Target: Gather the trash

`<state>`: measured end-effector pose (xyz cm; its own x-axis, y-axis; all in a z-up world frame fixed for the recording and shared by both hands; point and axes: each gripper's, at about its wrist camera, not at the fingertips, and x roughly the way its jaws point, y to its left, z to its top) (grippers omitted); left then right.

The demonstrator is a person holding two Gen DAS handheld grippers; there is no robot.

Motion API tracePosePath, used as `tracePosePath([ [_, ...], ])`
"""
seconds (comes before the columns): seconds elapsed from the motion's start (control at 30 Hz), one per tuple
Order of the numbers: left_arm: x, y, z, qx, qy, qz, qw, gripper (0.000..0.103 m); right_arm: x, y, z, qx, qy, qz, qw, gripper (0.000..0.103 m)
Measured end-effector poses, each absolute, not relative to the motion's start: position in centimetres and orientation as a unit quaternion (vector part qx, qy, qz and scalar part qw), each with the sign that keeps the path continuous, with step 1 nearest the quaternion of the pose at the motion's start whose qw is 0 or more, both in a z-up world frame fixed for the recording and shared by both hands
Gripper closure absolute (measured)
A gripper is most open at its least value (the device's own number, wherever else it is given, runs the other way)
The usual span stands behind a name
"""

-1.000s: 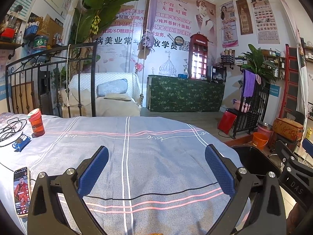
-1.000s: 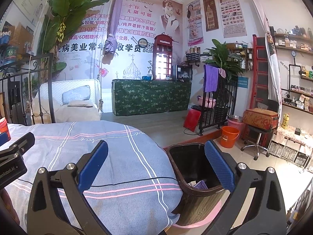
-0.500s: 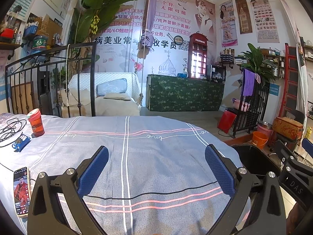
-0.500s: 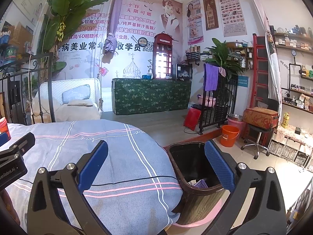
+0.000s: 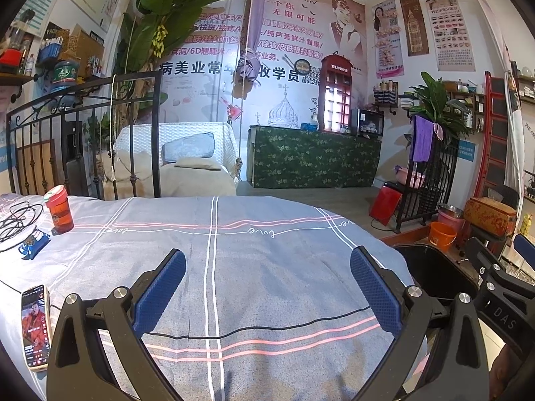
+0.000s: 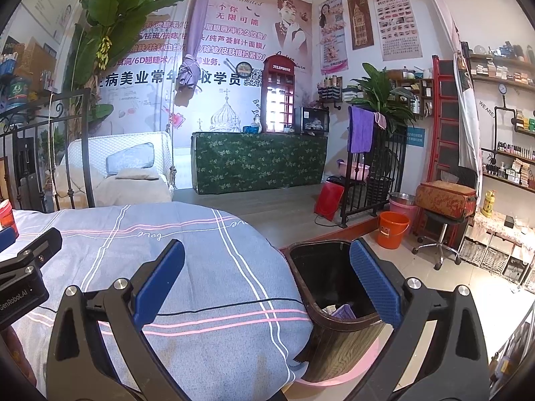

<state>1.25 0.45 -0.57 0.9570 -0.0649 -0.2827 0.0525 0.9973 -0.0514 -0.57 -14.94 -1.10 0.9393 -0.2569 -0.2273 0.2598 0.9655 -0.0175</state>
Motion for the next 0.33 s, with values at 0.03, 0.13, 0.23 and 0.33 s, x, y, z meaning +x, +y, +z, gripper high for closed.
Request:
tracePosePath([
  [0.03, 1.25, 0.43, -0.59, -0.022, 0.144, -0.03, 0.989, 0.006, -0.57, -14.94, -1.12, 0.007, 0.115, -0.131, 0.985, 0.006],
  [0.13, 1.22, 0.45, -0.62, -0.021, 0.145, -0.03, 0.989, 0.006, -0.43, -15.1, -1.05, 0.008, 0.117, -0.131, 0.984, 0.006],
  [0.23, 1.19, 0.39, -0.62, -0.02, 0.145, -0.03, 0.989, 0.006, -0.48, -15.09, -1.2, 0.01, 0.118, -0.131, 0.984, 0.006],
  [0.33, 1.26, 0.53, -0.62, -0.02, 0.147, -0.03, 0.988, 0.006, -0.49, -15.03, -1.2, 0.009, 0.119, -0.132, 0.984, 0.006],
])
